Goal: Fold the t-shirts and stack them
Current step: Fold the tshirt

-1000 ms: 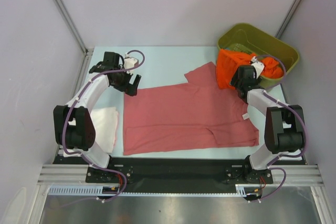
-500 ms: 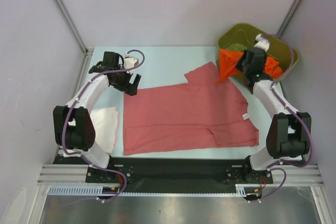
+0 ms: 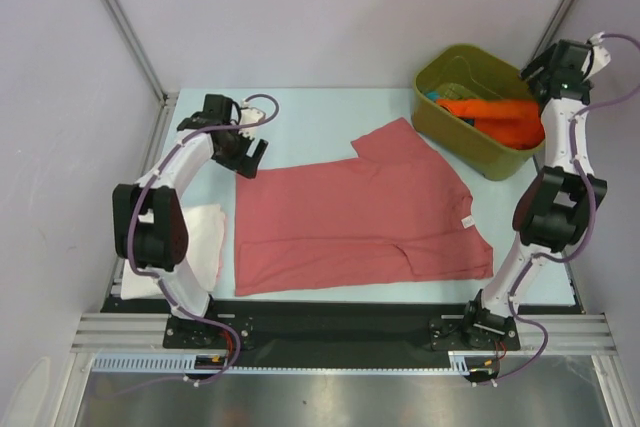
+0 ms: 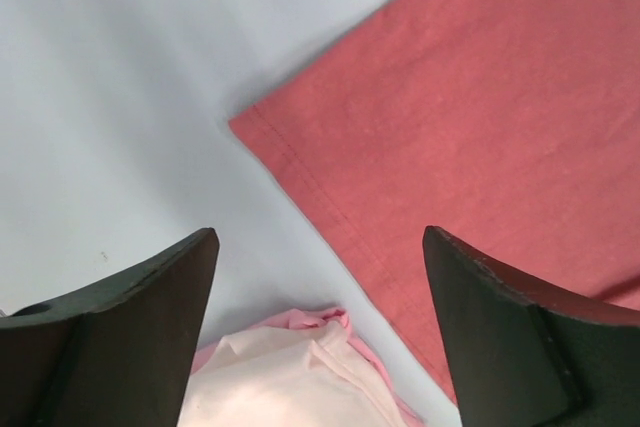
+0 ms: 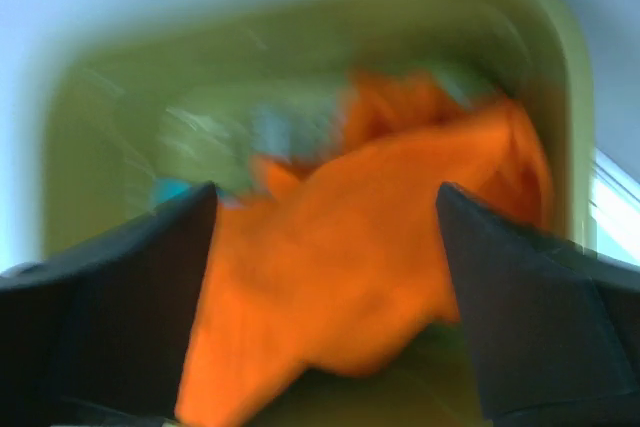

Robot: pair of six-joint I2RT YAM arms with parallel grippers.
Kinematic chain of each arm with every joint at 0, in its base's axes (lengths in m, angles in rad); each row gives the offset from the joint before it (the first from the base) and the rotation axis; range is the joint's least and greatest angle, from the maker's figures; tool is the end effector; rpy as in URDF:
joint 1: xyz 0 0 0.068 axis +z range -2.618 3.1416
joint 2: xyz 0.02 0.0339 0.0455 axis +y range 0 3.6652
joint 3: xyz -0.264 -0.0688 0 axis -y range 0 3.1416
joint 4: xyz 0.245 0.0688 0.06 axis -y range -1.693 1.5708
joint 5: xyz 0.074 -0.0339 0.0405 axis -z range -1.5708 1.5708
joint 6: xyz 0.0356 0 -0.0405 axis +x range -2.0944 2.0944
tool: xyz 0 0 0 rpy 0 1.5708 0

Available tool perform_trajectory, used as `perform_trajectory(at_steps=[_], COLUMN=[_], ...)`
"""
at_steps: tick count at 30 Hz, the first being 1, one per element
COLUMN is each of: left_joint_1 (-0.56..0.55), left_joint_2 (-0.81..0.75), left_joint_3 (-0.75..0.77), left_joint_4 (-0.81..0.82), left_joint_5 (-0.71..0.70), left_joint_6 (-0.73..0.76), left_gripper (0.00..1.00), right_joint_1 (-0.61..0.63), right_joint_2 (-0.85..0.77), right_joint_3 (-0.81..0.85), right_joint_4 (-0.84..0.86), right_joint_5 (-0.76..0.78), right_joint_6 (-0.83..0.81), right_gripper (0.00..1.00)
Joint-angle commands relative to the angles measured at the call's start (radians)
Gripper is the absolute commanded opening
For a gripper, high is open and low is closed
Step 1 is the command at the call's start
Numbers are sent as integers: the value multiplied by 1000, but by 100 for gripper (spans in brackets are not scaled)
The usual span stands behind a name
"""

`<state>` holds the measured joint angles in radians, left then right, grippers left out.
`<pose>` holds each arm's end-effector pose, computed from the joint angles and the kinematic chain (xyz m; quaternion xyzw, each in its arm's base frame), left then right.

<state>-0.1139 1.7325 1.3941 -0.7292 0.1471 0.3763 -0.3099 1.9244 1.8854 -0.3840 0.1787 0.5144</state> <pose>0.3632 -0.0468 0.2536 0.2521 0.9326 -0.0381 0.2555 0.4342 -0.1457 0.3668 0.3794 0.7470 -0.0193 0.5456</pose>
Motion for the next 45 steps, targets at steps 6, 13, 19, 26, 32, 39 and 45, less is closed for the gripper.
perform_trajectory(at_steps=[6,13,19,26,32,39,45], left_joint_1=[77,88,88,88,88,88,79], left_joint_2=[146,300,338,371,404,444,476], left_joint_3=[161,224,233,233,270,325,322], left_joint_4=[-41,-71,-72,-62,-44,-42,-85], left_joint_5=[-75,-14,12,39,60,78,114], left_joint_6=[-34,-14,15,35,18,10,7], left_gripper=[82,82,81,75,76,75,62], right_joint_1=[222,440,571,606,603,549,534], right_joint_2=[-185,-188,88,335,416,415,409], right_joint_3=[-52,-200,50,233,244,147,46], right_joint_4=[-116,106,-35,-176,-262,-271,-222], right_joint_5=[269,46,-41,-16,105,143,42], right_joint_6=[-254,-350,-389,-388,-406,-379,-379], right_gripper=[100,91,74,48,48,62,71])
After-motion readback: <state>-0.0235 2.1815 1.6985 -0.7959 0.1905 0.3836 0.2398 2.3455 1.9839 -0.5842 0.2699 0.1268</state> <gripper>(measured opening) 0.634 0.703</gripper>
